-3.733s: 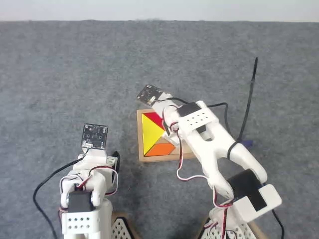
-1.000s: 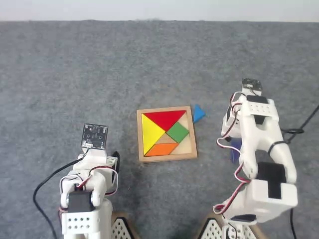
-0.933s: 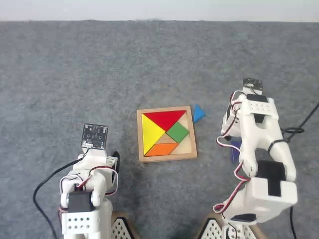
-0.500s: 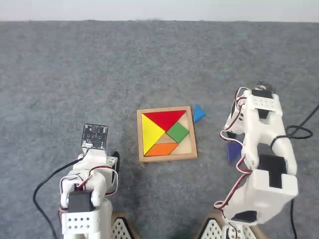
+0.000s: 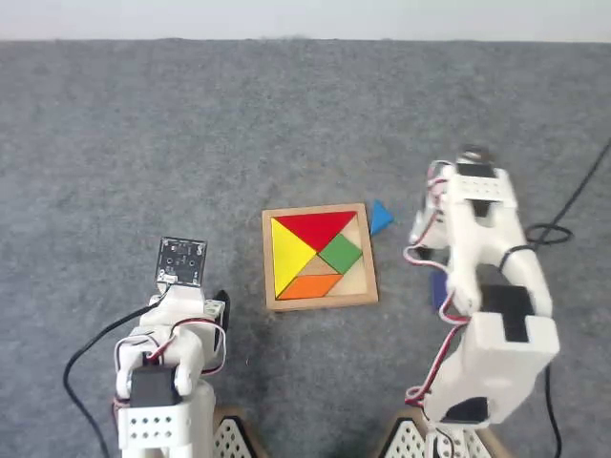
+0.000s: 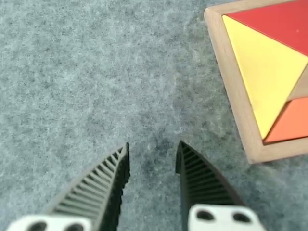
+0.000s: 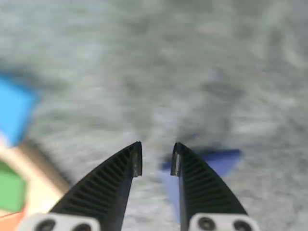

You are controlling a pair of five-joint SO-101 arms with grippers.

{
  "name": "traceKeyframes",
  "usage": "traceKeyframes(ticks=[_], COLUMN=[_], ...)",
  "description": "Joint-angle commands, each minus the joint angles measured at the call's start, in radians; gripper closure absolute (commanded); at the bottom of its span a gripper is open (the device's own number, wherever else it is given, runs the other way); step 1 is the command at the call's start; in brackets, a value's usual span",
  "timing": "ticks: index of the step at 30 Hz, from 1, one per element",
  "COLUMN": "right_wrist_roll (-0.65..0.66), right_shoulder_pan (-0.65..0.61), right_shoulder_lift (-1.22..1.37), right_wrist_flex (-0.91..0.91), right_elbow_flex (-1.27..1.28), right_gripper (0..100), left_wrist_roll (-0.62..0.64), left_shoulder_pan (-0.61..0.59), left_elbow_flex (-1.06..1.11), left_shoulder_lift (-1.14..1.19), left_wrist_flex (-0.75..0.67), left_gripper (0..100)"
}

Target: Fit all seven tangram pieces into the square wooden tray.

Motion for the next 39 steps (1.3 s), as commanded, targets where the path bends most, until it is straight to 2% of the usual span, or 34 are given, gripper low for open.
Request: traceKeyframes(ticks=[1, 5, 11, 13, 16, 18, 20, 30, 34, 39], right_wrist_roll=[0.021, 0.021, 0.026, 0.025, 0.011, -0.051, -0.095, -0.114, -0.241, -0.304], right_shoulder_pan=[-0.067, -0.048, -0.042, -0.038, -0.031, -0.033, -0.030, -0.007, 0.038, 0.030], right_shoulder_lift=[-0.056, -0.228, -0.553, -0.588, -0.562, -0.515, -0.450, -0.116, -0.093, -0.085], right_wrist_flex=[0.015, 0.021, -0.062, -0.108, -0.108, -0.068, -0.062, -0.053, -0.054, -0.058], right_elbow_flex=[-0.054, 0.038, 0.356, 0.430, 0.460, 0.456, 0.434, 0.176, 0.103, 0.092], right_gripper=[89.8, 89.8, 89.0, 85.4, 76.5, 74.5, 74.6, 74.6, 76.1, 81.5], left_wrist_roll=[-0.006, -0.006, -0.006, -0.006, -0.006, -0.006, -0.006, -0.006, -0.006, -0.006], left_shoulder_pan=[0.002, 0.002, 0.002, 0.002, 0.002, 0.002, 0.002, 0.002, 0.002, 0.002], left_elbow_flex=[-0.008, -0.008, -0.008, -0.008, -0.008, -0.008, -0.008, -0.008, -0.008, -0.008], left_shoulder_lift=[-0.028, -0.028, -0.028, -0.028, -0.028, -0.028, -0.028, -0.028, -0.028, -0.028], left_wrist_flex=[0.009, 0.009, 0.009, 0.009, 0.009, 0.009, 0.009, 0.009, 0.009, 0.009], left_gripper=[85, 85, 85, 85, 85, 85, 85, 85, 85, 85])
